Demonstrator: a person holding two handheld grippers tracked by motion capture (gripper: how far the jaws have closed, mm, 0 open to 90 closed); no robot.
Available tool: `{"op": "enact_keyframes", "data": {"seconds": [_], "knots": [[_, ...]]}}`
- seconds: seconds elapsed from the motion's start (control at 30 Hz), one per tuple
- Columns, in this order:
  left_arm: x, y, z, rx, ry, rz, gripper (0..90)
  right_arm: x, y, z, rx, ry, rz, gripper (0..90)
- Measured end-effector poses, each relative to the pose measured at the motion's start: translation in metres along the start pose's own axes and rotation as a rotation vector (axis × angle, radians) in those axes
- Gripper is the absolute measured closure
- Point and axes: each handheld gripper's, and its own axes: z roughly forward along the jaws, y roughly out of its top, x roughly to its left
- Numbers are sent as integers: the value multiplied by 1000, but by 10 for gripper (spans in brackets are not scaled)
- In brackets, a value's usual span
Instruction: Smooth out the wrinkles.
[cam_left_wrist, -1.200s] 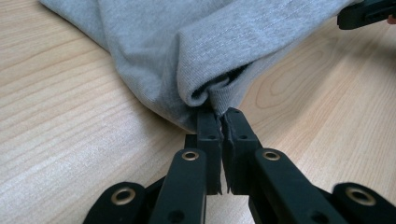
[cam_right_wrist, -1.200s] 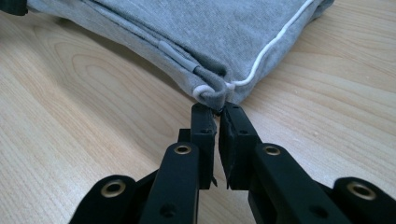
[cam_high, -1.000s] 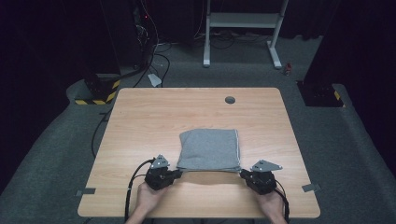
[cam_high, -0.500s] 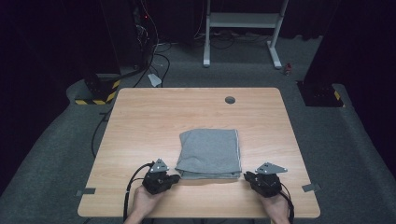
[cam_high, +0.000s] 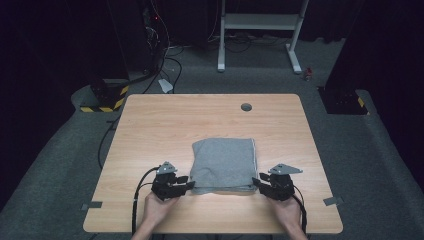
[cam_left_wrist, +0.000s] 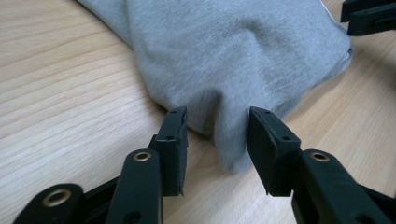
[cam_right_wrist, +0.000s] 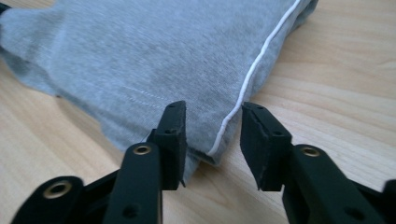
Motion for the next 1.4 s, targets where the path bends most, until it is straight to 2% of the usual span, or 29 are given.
{"op": "enact_keyframes", "data": {"seconds": [0.03, 0.07, 0.17, 0.23, 0.3, 0.33, 0.4, 0.43, 0.5, 0.6, 0.73, 0.8, 0.87, 0.93, 0.97, 1.03, 1.1, 1.13, 1.2, 1.27, 1.3, 1.4], "knots": [[0, 0, 0, 0, 0, 0, 624, 0, 1, 3, 1, 0, 2, 609], [-2, 0, 5, 11, -14, 4, 687, 0, 0, 5, 12, 6, 1, 674], [-6, -3, 9, 42, -4, 49, 843, 0, -2, 9, 52, 27, 0, 840], [-8, -6, 9, 57, -3, 52, 865, 0, -6, 12, 81, 26, -21, 898], [-7, -9, 7, 74, -1, 50, 865, 0, -11, 12, 104, 25, -28, 898], [-6, -11, 6, 98, -4, 49, 864, 0, -12, 11, 102, 26, -24, 898], [-6, -12, 3, 98, 11, 40, 800, -1, -15, 7, 104, 20, -32, 897], [-7, -11, 1, 89, 21, 46, 763, 0, -15, 5, 99, 21, -24, 892], [-9, -9, -7, 38, 24, 47, 683, 0, -13, -1, 54, 16, -24, 864], [-13, 3, -14, -40, 27, 67, 581, 2, -3, -7, -19, 16, -34, 802], [-16, 24, -2, -81, 43, 111, 503, 5, 19, 4, -53, 4, -51, 736], [-17, 33, 10, -91, 41, 109, 484, 6, 27, 11, -64, 9, -47, 701], [-15, 39, 23, -80, 58, 117, 471, 8, 35, 20, -69, 18, -31, 660], [-11, 41, 37, -53, 59, 110, 463, 8, 39, 28, -65, 1, -35, 615], [-9, 40, 40, -36, 60, 110, 457, 6, 41, 37, -24, -13, -26, 572], [-4, 37, 45, 11, 47, 96, 427, -1, 38, 45, 20, -15, 9, 547], [-1, 31, 44, 21, 46, 98, 421, -8, 33, 47, 34, -15, 37, 543], [-1, 29, 42, 27, 49, 98, 422, -12, 29, 46, 48, -30, 41, 536], [-1, 24, 38, 32, 75, 121, 426, -16, 22, 44, 65, -35, 58, 536], [-5, 19, 33, 9, 100, 141, 432, -17, 18, 39, 62, -42, 52, 535], [-7, 17, 30, 1, 103, 139, 434, -16, 17, 36, 51, -48, 41, 534], [-15, 13, 25, -12, 119, 173, 436, -6, 16, 25, -6, -70, 3, 530]]}}
